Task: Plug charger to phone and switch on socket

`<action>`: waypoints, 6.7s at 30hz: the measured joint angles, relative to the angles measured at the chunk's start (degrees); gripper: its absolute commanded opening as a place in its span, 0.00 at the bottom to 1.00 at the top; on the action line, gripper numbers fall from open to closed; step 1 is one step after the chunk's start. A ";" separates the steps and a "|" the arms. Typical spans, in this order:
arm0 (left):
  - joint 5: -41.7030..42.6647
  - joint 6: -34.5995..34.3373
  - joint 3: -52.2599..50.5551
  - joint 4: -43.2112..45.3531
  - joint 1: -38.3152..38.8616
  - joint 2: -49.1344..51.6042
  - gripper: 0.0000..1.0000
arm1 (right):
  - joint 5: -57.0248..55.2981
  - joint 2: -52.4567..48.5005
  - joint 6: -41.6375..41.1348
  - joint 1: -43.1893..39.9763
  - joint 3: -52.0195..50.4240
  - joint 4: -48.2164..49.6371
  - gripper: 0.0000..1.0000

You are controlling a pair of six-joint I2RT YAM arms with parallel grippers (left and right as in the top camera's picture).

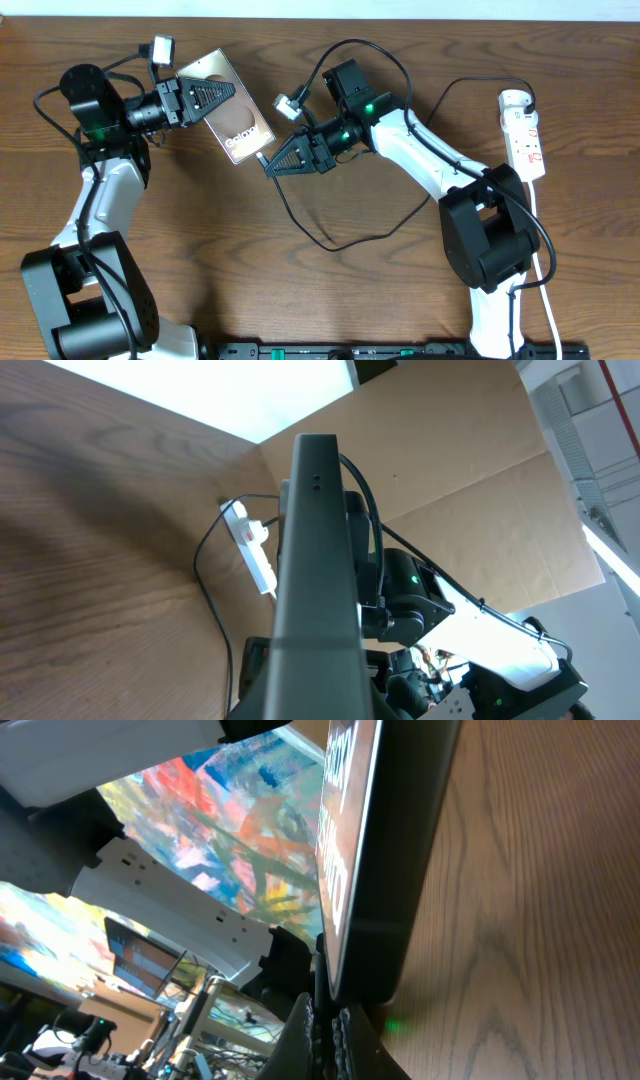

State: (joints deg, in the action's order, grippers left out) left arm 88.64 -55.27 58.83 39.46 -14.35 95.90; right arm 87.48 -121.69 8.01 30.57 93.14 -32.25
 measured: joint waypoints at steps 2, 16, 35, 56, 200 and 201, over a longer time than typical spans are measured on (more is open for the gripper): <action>0.00 0.00 0.00 0.00 0.13 0.00 0.08 | 0.00 0.00 -0.02 0.00 0.00 0.00 0.01; 0.00 0.24 0.00 0.00 1.29 0.00 0.07 | 0.17 0.00 -0.02 0.00 0.00 0.00 0.01; -2.62 3.67 0.02 0.44 0.83 0.00 0.07 | 0.48 -0.74 -15.67 0.02 -1.29 19.17 0.01; -2.32 4.37 0.20 0.11 1.62 0.00 0.08 | 1.27 -0.74 -26.67 -0.13 -1.70 27.87 0.99; -59.60 43.34 1.31 -84.65 2.14 -23.08 0.76 | -99.38 33.97 -30.67 -28.85 0.33 -28.50 0.99; -59.74 43.34 1.49 -84.67 2.14 -24.04 0.76 | -97.57 33.92 -29.40 -31.43 0.87 -27.93 0.99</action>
State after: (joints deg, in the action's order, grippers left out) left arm 28.91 -11.92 60.31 -45.21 -12.21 71.85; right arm -10.09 -87.77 -21.39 -0.86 94.02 -60.18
